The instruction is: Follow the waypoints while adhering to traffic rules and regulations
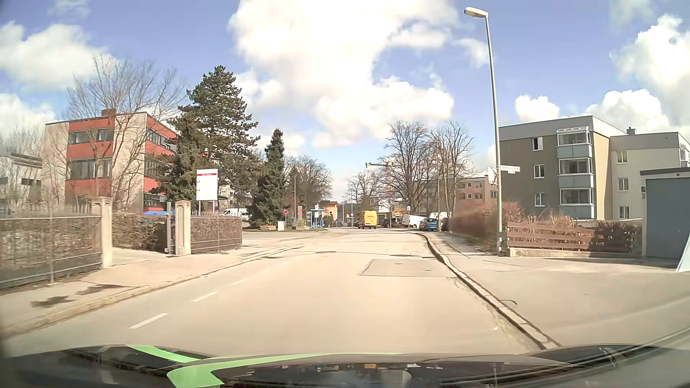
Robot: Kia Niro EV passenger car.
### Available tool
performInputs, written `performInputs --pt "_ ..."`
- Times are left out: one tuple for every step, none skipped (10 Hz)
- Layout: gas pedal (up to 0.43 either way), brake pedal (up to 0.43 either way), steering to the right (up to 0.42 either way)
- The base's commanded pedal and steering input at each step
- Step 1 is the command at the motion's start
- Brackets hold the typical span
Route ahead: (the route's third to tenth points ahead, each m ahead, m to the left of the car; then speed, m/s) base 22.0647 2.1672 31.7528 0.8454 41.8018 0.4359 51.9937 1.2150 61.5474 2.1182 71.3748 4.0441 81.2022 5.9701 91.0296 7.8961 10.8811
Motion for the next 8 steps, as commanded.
performInputs --pt "0.079 0.0 0.039" --pt "0.079 0.0 0.036" --pt "0.079 0.0 0.034" --pt "0.079 0.0 0.032" --pt "0.067 0.0 0.031" --pt "0.059 0.0 0.031" --pt "0.047 0.0 0.031" --pt "0.039 0.0 0.029"
